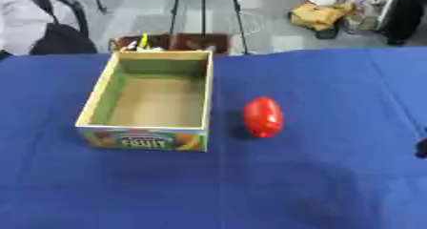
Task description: Pick up objects on the table and place them in the box.
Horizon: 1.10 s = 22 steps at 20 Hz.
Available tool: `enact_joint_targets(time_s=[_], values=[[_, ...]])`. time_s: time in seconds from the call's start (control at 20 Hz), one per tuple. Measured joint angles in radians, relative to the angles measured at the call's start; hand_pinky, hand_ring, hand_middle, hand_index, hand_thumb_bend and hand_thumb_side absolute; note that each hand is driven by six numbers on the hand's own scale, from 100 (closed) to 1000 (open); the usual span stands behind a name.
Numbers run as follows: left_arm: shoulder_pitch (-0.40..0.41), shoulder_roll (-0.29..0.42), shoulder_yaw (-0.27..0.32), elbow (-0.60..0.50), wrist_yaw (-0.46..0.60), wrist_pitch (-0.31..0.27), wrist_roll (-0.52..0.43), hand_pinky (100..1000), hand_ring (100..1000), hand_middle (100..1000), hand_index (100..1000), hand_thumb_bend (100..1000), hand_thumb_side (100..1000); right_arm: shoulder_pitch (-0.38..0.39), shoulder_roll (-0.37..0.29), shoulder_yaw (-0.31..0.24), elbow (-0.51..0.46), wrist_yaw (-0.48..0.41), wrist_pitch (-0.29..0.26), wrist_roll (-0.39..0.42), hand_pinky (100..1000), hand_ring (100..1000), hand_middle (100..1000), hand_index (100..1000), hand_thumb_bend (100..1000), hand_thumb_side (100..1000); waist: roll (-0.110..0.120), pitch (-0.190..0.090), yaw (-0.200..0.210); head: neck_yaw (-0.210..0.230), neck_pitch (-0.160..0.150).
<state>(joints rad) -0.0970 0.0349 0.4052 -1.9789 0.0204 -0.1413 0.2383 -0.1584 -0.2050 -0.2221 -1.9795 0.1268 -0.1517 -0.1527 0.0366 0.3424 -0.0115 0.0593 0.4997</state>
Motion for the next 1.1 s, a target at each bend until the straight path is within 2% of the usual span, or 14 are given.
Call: enact_joint_targets(time_s=[0.2, 0.35, 0.45, 0.55, 0.7, 0.85, 1.1], values=[[0.0, 0.0, 0.0, 0.0, 0.0, 0.0, 0.0, 100, 183, 480, 348, 100, 758, 0.0, 0.0, 0.0, 0.0, 0.004, 0.002, 0.0, 373, 428, 373, 533, 333, 689, 0.0, 0.0, 0.001, -0.003, -0.002], [0.0, 0.0, 0.0, 0.0, 0.0, 0.0, 0.0, 100, 184, 480, 348, 100, 762, 0.0, 0.0, 0.0, 0.0, 0.006, 0.003, 0.001, 361, 465, 427, 645, 458, 846, -0.002, 0.0, 0.002, -0.009, -0.005], [0.0, 0.0, 0.0, 0.0, 0.0, 0.0, 0.0, 100, 184, 480, 348, 100, 762, -0.001, -0.003, 0.001, 0.0, 0.014, 0.002, 0.004, 380, 496, 465, 690, 458, 955, -0.005, 0.0, 0.003, -0.009, -0.005], [0.0, 0.0, 0.0, 0.0, 0.0, 0.0, 0.0, 100, 185, 480, 348, 100, 763, -0.013, -0.024, 0.007, 0.0, 0.027, -0.008, 0.015, 405, 524, 494, 715, 462, 1000, -0.009, -0.001, 0.003, -0.01, -0.005], [0.0, 0.0, 0.0, 0.0, 0.0, 0.001, -0.001, 100, 185, 480, 348, 100, 763, -0.054, -0.077, 0.038, 0.0, 0.057, -0.038, 0.044, 447, 565, 541, 744, 486, 1000, -0.018, -0.006, 0.005, -0.013, -0.003], [0.0, 0.001, 0.0, 0.0, 0.0, 0.003, -0.002, 100, 186, 480, 348, 100, 762, -0.112, -0.144, 0.092, 0.0, 0.098, -0.079, 0.084, 480, 592, 579, 758, 525, 1000, -0.026, -0.011, 0.009, -0.017, 0.0], [0.002, 0.002, -0.001, 0.0, 0.0, 0.005, -0.005, 100, 186, 481, 348, 100, 761, -0.197, -0.259, 0.177, 0.0, 0.168, -0.151, 0.156, 535, 643, 644, 793, 598, 1000, -0.028, -0.015, 0.02, -0.025, 0.002]])
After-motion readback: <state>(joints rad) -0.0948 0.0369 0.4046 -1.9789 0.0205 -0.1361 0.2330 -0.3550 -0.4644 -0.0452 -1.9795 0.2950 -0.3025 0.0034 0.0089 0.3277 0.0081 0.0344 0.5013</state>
